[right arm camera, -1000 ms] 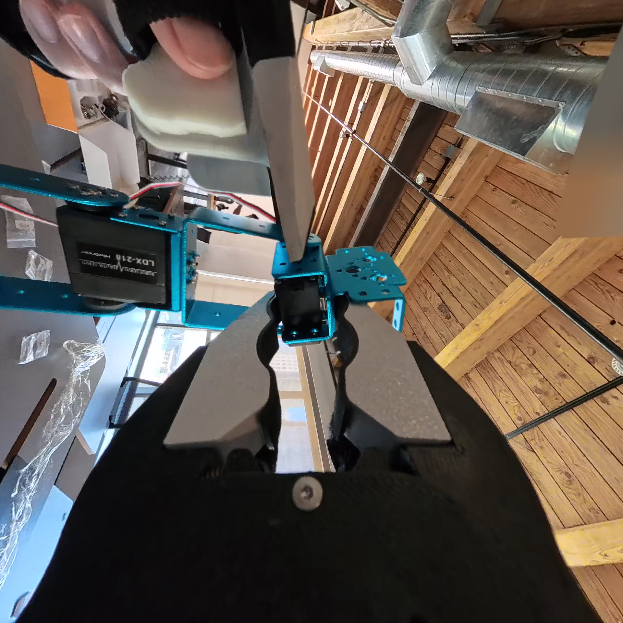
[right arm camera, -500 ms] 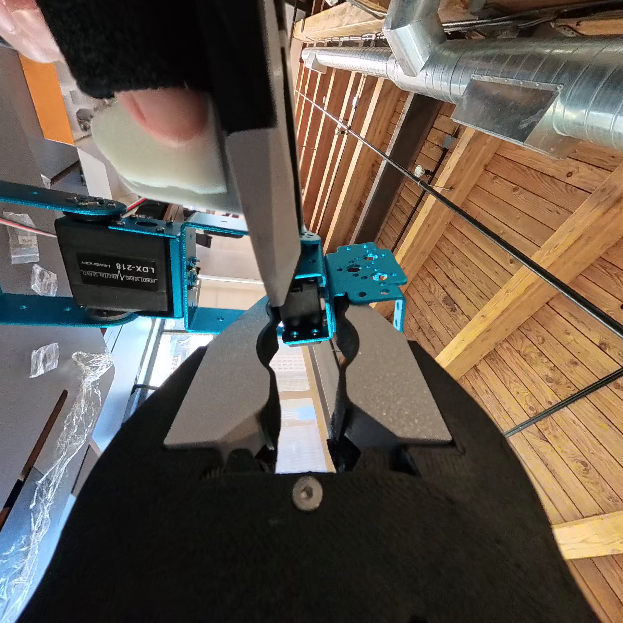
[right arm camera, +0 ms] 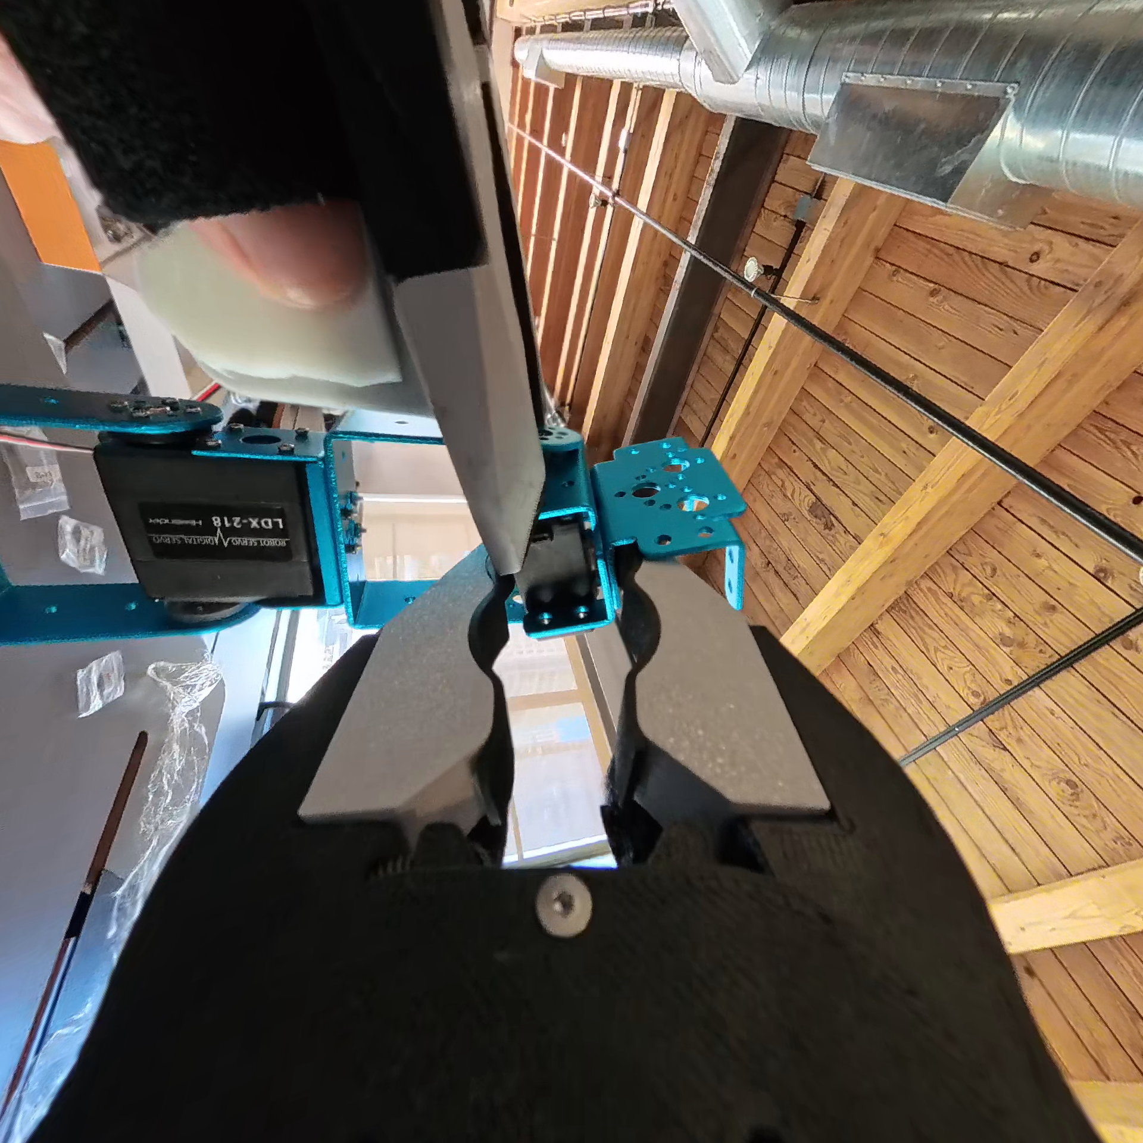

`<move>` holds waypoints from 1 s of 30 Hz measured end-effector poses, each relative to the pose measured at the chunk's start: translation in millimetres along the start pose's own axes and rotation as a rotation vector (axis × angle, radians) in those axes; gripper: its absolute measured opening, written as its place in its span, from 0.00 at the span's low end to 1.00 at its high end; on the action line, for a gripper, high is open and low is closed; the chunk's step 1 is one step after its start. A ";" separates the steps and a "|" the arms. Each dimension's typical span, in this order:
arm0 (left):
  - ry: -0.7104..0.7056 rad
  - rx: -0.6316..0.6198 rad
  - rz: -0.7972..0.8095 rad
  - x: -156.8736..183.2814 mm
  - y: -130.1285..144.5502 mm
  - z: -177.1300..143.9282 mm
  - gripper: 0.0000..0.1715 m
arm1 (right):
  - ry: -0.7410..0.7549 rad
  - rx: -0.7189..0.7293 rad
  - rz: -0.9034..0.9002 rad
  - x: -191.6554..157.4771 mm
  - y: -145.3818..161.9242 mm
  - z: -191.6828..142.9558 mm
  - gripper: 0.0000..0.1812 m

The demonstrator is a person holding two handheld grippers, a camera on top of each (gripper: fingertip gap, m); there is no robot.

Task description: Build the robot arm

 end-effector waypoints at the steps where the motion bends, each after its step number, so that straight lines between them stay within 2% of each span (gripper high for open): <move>1: 0.000 -0.002 -0.002 -0.1 -0.2 0.0 0.26 | -0.001 -0.006 0.006 0.1 -0.3 0.0 0.17; 10: -0.012 -0.039 0.003 -2.9 -3.5 -1.6 0.27 | -0.011 -0.065 0.038 0.2 -6.7 1.6 0.17; 14: 0.052 -0.027 -0.046 -7.2 -3.8 -7.9 0.27 | -0.028 -0.087 0.010 1.2 -12.8 3.5 0.17; 17: 0.093 -0.014 -0.105 -11.8 -3.3 -19.5 0.32 | -0.032 -0.095 0.003 1.4 -13.7 3.3 0.17; 19: 0.101 0.001 -0.118 -15.8 0.4 -29.0 0.25 | -0.029 -0.094 0.003 1.2 -13.6 3.4 0.17; 21: 0.091 -0.013 -0.127 -19.0 7.3 -32.8 0.24 | -0.024 -0.094 0.004 0.9 -13.5 3.6 0.17; 24: 0.105 0.000 -0.103 -16.1 14.7 -31.0 0.20 | -0.027 -0.099 -0.001 0.9 -13.9 3.8 0.17; 25: 0.112 0.001 -0.102 -13.9 16.5 -28.5 0.16 | -0.027 -0.101 0.000 0.9 -14.0 3.3 0.17; 30: 0.080 0.049 -0.147 -13.2 21.4 -22.5 0.14 | -0.027 -0.139 0.048 -0.1 -13.3 3.7 0.17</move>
Point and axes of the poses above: each gripper's, where its closed fingertips meet, z out along the fingers, y out of its underside, x = y × z across the jaws, the point moved 6 cm from there along -z, back along the fingers
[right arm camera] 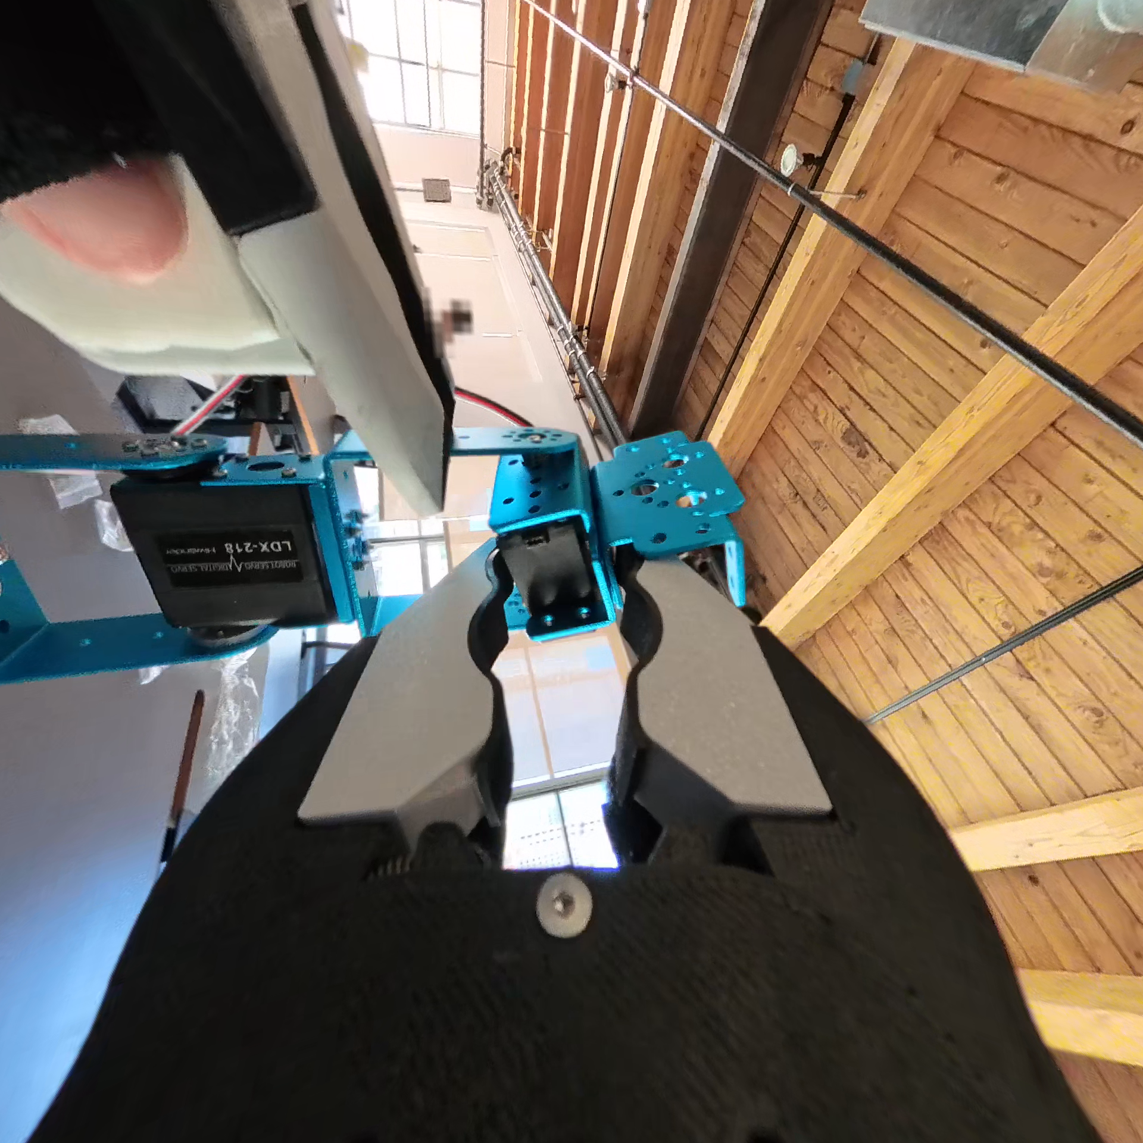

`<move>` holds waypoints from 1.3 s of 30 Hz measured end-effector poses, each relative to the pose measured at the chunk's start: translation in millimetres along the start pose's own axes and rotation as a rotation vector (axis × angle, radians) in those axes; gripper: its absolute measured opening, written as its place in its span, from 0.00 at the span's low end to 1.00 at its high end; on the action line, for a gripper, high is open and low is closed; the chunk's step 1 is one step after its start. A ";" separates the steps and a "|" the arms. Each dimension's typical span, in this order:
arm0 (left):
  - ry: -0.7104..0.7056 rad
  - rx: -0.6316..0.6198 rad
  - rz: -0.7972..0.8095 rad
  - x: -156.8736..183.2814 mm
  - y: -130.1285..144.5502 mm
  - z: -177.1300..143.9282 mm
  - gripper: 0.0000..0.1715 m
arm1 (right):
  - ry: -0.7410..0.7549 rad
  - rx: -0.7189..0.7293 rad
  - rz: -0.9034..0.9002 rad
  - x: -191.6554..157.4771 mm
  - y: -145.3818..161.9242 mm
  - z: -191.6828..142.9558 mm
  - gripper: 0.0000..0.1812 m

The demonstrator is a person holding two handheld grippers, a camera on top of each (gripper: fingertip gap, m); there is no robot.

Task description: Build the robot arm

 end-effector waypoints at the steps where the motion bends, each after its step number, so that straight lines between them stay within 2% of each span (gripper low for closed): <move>1: -0.008 0.020 -0.012 0.3 0.9 -0.1 0.14 | 0.001 -0.007 0.019 -0.4 -0.4 0.2 0.17; 4: -0.023 0.040 -0.023 1.2 1.8 -0.2 0.14 | 0.002 -0.018 0.072 -0.8 -1.3 -0.4 0.18; 14: -0.048 0.031 -0.032 -0.3 1.4 -0.2 0.14 | 0.069 -0.035 0.002 -4.0 -3.8 0.6 0.17; 19: -0.052 0.012 -0.022 -0.1 0.3 0.4 0.14 | 0.053 -0.028 -0.022 -2.6 -1.9 0.6 0.17; 21: 0.016 0.029 -0.063 -0.2 -2.5 -1.7 0.21 | 0.042 -0.041 -0.032 -2.0 -3.5 0.5 0.17; 23: 0.034 0.054 -0.086 -3.5 -10.7 -4.1 0.34 | 0.030 -0.051 -0.033 -1.1 -3.7 0.0 0.17; 25: 0.041 0.020 -0.026 -2.1 -17.7 -0.9 0.36 | 0.030 -0.064 -0.037 -1.0 -4.4 -0.3 0.17; 27: 0.059 -0.041 0.057 5.6 -21.0 6.8 0.35 | 0.034 -0.078 -0.038 -1.2 -5.3 -0.1 0.17; 30: 0.004 -0.095 0.157 7.3 -24.7 14.3 0.32 | 0.041 -0.082 -0.037 -1.5 -5.7 0.0 0.17; 31: -0.014 -0.103 0.161 5.4 -25.3 14.8 0.28 | 0.045 -0.082 -0.038 -1.7 -5.6 -0.1 0.17; 39: -0.055 -0.120 0.180 4.1 -25.9 13.4 0.27 | 0.048 -0.093 -0.021 -1.7 -8.5 1.1 0.18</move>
Point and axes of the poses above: each gripper's, where its closed fingertips meet, z out along the fingers, y out of its underside, x = y × z across the jaws, the point moved 6 cm from there along -z, back along the fingers
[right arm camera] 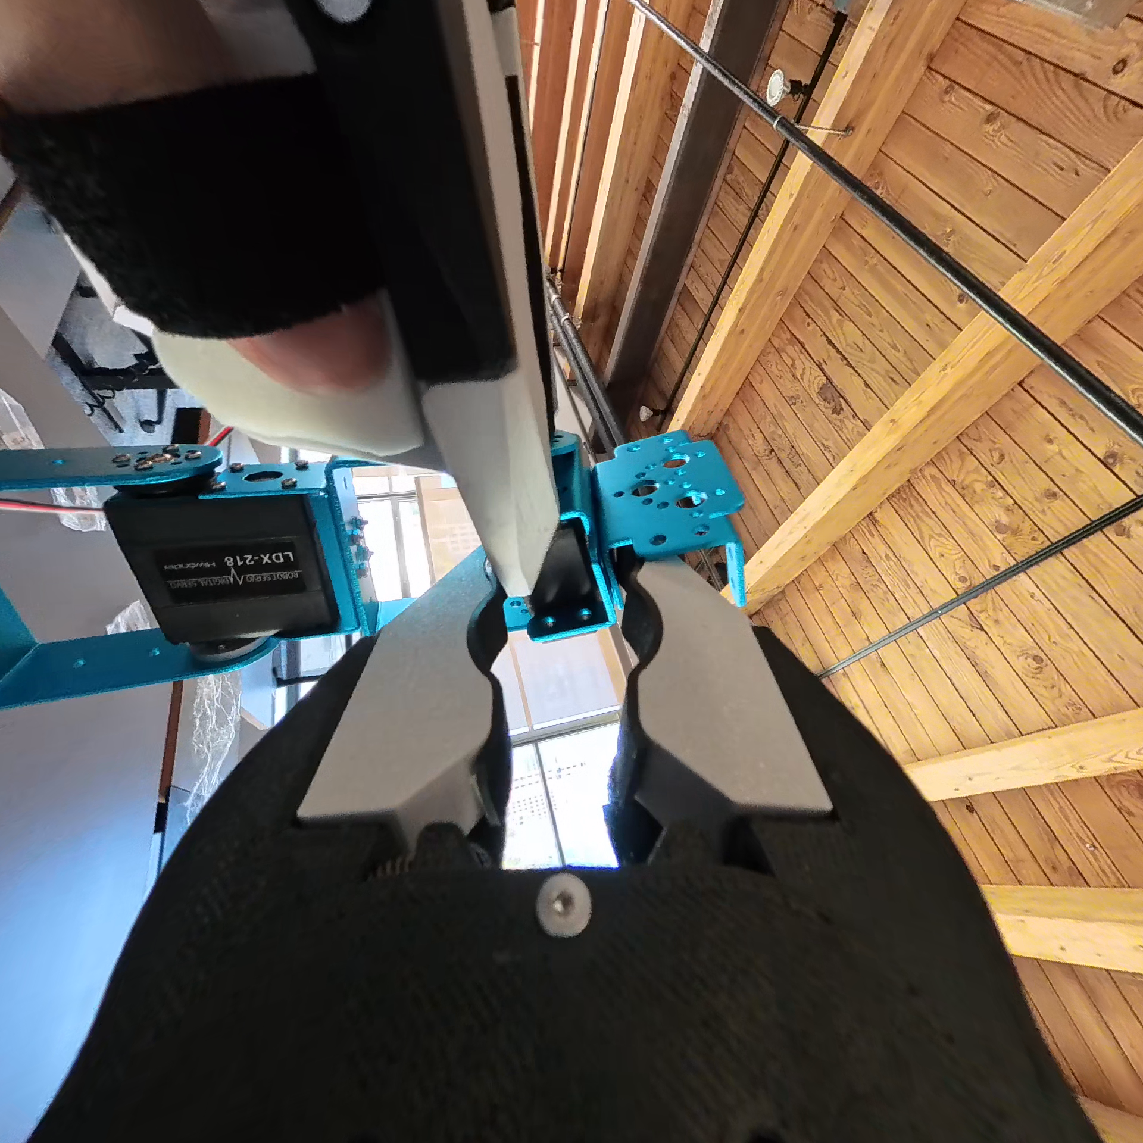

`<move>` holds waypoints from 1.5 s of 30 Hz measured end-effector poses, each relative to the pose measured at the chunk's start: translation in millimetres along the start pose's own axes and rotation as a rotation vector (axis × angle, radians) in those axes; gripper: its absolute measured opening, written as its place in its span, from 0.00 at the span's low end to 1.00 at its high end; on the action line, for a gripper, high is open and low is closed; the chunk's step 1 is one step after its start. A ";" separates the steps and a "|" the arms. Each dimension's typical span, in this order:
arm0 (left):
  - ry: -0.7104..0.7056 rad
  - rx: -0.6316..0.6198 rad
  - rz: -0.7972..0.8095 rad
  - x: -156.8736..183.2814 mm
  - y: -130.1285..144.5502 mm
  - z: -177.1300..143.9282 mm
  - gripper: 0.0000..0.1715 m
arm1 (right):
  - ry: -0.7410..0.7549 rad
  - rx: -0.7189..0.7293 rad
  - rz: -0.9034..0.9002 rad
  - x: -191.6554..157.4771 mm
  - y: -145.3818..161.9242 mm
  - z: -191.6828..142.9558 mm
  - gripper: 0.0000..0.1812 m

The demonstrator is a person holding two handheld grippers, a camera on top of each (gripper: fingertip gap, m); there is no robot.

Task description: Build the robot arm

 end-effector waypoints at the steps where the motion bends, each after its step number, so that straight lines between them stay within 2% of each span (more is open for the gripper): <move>1: -0.003 0.008 0.000 0.1 0.2 -0.2 0.27 | 0.001 0.001 0.002 0.0 -0.1 0.0 0.18; 3: -0.011 0.030 -0.003 0.5 0.4 0.2 0.28 | 0.008 0.000 0.003 -0.2 -0.6 -0.3 0.17; 5: -0.014 0.049 -0.009 1.1 -0.4 3.1 0.36 | 0.020 -0.004 -0.016 -0.6 -2.6 -0.8 0.17; 8: -0.037 0.059 0.006 0.6 -2.4 5.6 0.29 | 0.021 -0.003 -0.011 -0.5 -5.5 -0.7 0.18; 22: -0.038 0.070 0.003 0.2 -1.4 4.8 0.29 | 0.036 0.079 0.078 -2.9 -5.3 -8.6 0.22; 28: -0.033 0.075 -0.013 -0.7 -1.2 5.2 0.29 | 0.046 0.075 0.179 -3.5 10.9 -24.7 0.27; 31: -0.025 0.073 -0.020 -1.1 -1.4 4.7 0.29 | -0.047 0.110 0.395 -10.3 28.0 -38.2 0.24; 33: -0.017 0.073 -0.031 -1.3 -1.6 4.6 0.29 | -0.165 0.143 0.607 -14.0 39.5 -40.1 0.22; 35: -0.009 0.076 -0.036 -1.3 -1.7 4.5 0.29 | -0.315 0.184 0.919 -12.7 52.2 -35.4 0.19; 38: 0.012 0.080 -0.047 -1.9 -1.9 4.1 0.29 | -0.475 0.353 1.471 4.9 74.1 -23.2 0.13; 40: 0.030 0.087 -0.059 -2.4 -1.9 3.9 0.29 | -0.678 0.467 1.806 14.3 83.6 -7.8 0.16; 42: 0.044 0.094 -0.072 -3.2 -1.9 3.8 0.29 | -0.909 0.535 1.991 17.8 84.6 9.1 0.18; 45: 0.053 0.098 -0.084 -4.3 -1.9 4.5 0.29 | -1.183 0.552 2.047 15.5 75.5 25.9 0.19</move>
Point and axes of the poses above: each gripper's, where its closed fingertips meet, z out along the fingers, y out of its underside, x = y × z across the jaws, the point moved 6 cm from there along -z, back along the fingers
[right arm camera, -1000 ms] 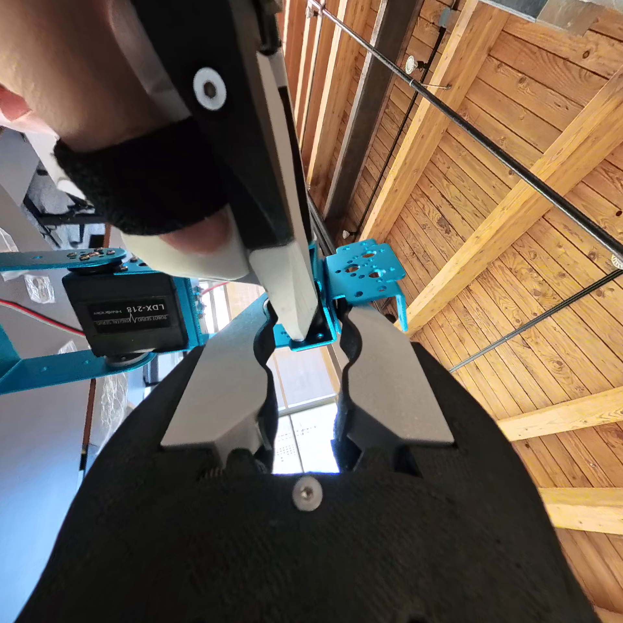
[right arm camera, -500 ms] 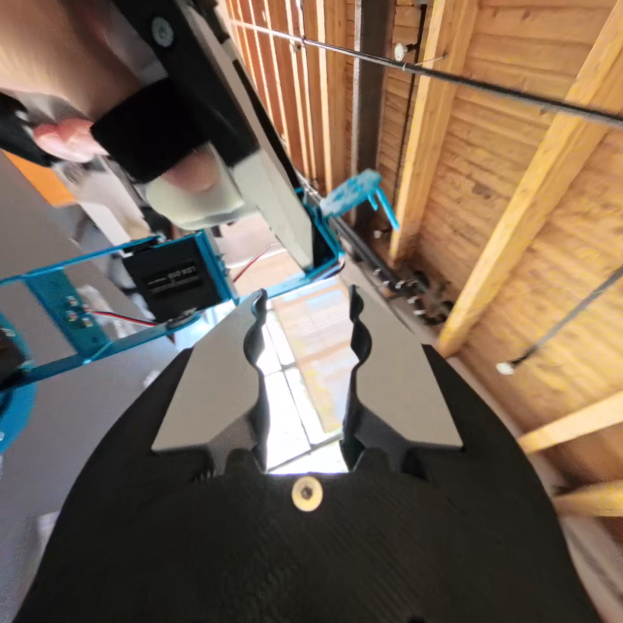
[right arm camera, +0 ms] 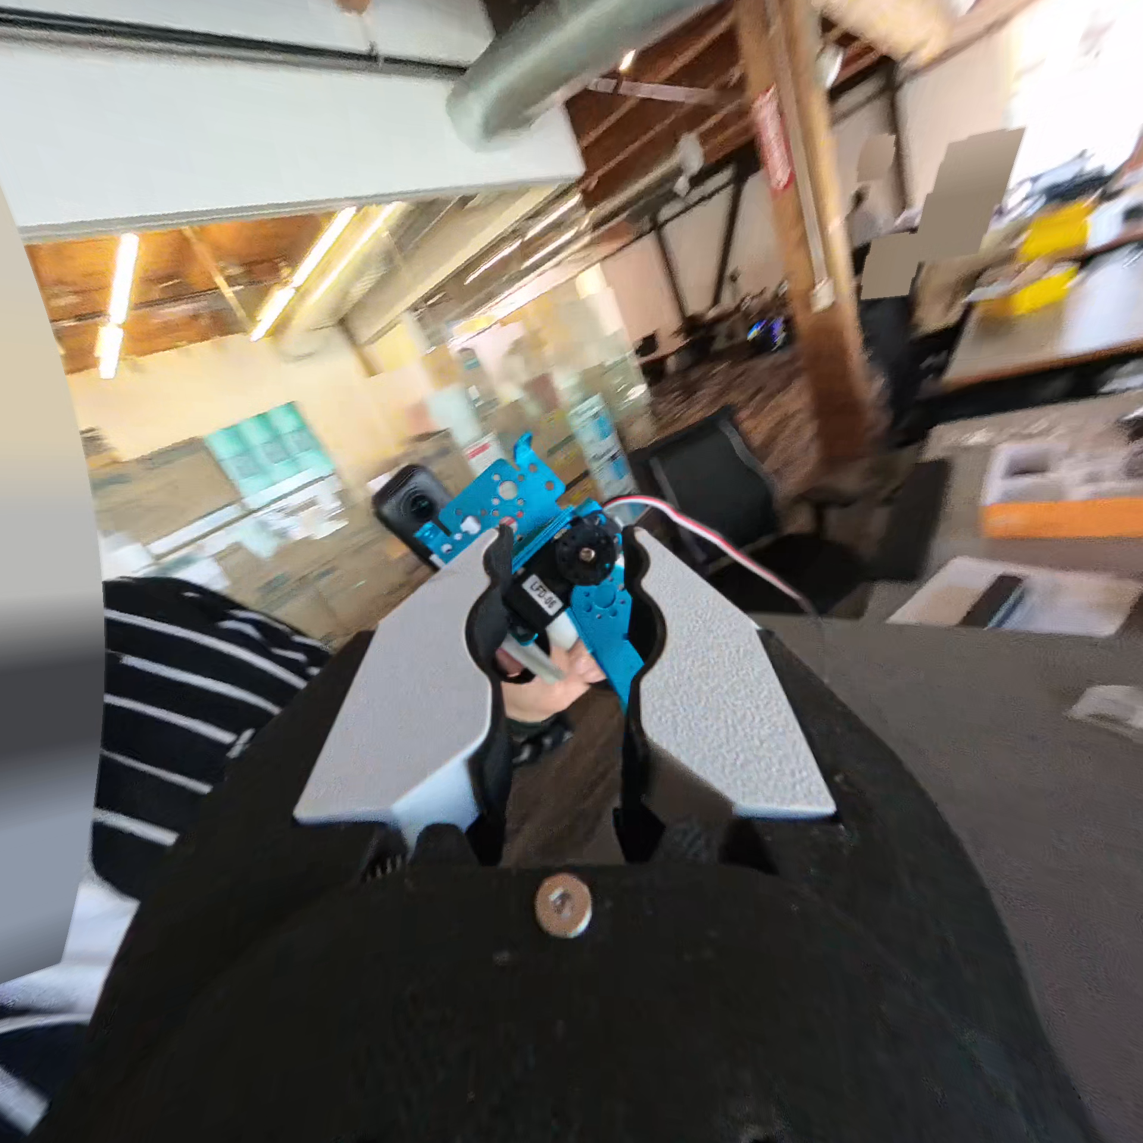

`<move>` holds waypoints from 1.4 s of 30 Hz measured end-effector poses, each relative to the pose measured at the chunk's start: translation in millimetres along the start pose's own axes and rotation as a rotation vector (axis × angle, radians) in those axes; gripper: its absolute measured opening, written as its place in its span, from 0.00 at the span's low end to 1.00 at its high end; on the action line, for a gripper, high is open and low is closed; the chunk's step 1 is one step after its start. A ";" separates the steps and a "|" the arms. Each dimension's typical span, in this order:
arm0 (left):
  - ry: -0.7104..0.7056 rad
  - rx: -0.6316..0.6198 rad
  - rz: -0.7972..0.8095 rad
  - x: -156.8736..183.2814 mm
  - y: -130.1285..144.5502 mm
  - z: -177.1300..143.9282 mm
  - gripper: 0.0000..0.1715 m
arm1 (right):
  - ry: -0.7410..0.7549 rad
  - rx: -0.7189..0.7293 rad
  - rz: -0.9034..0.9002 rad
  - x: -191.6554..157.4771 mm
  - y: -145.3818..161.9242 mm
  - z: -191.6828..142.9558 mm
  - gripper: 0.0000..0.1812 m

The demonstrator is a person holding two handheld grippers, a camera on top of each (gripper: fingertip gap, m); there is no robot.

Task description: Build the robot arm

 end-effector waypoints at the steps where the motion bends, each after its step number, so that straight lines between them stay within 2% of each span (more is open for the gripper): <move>1: 0.000 0.000 -0.003 -0.3 0.2 0.4 0.29 | -0.003 -0.039 0.041 3.6 0.9 4.9 0.19; 3: -0.003 0.002 -0.008 -0.9 0.5 1.3 0.29 | 0.019 -0.118 0.054 8.0 6.2 11.8 0.20; 4: -0.004 0.004 -0.010 -1.3 0.7 1.6 0.29 | 0.020 -0.131 0.048 8.4 7.2 12.8 0.16; 10: 0.006 0.007 -0.018 -1.9 0.4 1.8 0.28 | 0.009 -0.077 0.061 10.4 4.5 7.4 0.10; 15: 0.012 0.003 -0.039 -2.3 -0.1 1.6 0.29 | -0.004 -0.082 0.063 11.4 5.6 7.4 0.11; 28: 0.028 0.001 -0.041 -1.1 -0.7 1.1 0.29 | -0.143 -0.072 -0.287 14.6 7.1 6.9 0.10; 32: 0.019 0.009 -0.042 -2.4 -0.5 1.4 0.29 | -0.137 -0.070 -0.205 16.4 6.2 8.5 0.10; 42: -0.004 -0.010 -0.020 -2.5 -4.1 5.6 0.29 | -0.059 0.067 -0.065 12.8 6.1 8.0 0.11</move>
Point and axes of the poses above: each gripper's, where its closed fingertips meet, z out along the fingers, y out of its underside, x = y × z across the jaws, the point moved 6 cm from there along -z, back along the fingers
